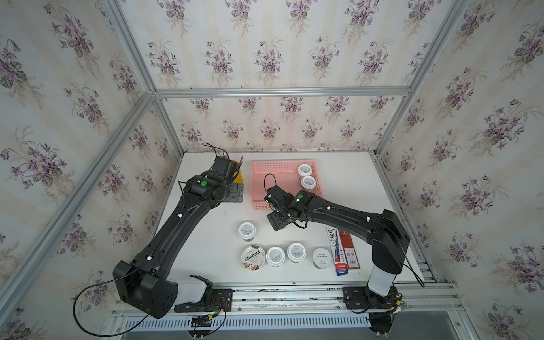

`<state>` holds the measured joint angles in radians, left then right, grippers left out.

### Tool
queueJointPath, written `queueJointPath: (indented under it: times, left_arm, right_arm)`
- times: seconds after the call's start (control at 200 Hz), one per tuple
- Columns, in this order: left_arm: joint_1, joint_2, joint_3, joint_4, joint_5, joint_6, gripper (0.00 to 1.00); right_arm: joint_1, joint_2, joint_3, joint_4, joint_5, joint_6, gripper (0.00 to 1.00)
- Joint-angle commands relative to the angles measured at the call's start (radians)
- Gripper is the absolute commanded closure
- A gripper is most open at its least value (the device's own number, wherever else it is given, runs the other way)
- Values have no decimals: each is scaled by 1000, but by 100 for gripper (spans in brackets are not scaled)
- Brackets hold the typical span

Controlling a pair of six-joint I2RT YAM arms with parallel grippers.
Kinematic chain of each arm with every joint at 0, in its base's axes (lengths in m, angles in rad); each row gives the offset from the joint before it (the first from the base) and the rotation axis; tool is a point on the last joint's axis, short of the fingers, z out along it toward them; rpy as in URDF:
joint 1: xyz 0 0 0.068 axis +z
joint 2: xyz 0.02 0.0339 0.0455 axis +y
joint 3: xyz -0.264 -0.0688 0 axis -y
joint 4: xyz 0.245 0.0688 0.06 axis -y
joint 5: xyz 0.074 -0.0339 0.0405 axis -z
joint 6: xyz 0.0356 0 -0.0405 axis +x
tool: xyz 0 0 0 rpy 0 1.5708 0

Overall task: Put the yogurt in the basket
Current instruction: Pick up the yogurt from the center of the board, then place the yogurt in the basket.

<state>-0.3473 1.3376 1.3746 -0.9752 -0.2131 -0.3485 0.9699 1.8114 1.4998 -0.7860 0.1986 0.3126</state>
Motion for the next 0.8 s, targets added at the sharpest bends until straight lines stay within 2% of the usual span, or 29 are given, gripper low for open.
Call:
queueJointPath:
  times: [0.0,0.42,0.794]
  left_arm:
    - [1,-4,4,5,9,0,1]
    - [2,-2,6,8,24,2,1]
    - [1,2,8,11,24,8,1]
  right_arm:
    - [-33,-11,43,-41,35,-27,19]
    - [-233,25,199,-74,59,-98,19]
    - [-357,30,149,-38,42,-112,19]
